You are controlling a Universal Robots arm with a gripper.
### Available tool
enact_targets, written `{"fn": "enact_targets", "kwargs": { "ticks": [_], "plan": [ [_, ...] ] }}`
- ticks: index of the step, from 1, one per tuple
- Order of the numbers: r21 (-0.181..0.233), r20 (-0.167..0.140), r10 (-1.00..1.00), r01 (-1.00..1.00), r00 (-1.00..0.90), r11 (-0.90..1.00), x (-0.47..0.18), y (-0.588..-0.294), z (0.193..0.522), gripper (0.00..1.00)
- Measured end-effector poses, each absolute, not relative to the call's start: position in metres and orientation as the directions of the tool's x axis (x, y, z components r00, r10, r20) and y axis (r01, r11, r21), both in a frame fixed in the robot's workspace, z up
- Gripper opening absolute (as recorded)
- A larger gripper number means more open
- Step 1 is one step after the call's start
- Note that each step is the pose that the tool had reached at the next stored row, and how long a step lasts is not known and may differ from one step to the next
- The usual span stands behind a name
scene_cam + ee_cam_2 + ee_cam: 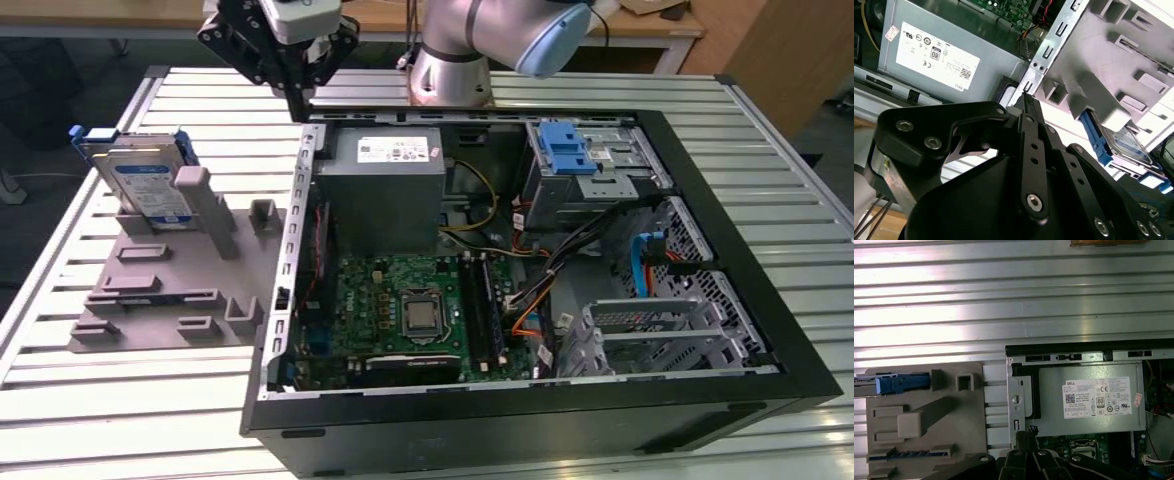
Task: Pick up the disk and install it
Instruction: 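Reach for the disk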
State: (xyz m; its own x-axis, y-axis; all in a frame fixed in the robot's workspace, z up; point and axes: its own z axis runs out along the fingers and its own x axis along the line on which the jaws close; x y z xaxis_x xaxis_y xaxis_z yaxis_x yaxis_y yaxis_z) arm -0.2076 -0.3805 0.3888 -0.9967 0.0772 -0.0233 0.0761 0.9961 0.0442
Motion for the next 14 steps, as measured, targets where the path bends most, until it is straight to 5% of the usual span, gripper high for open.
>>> {"fn": "enact_targets", "kwargs": {
  "ticks": [14],
  "plan": [
    [0.044,-0.023,0.077,0.076,-0.997,0.996,-0.2164,-0.3805,0.3877,0.11]
  ]
}}
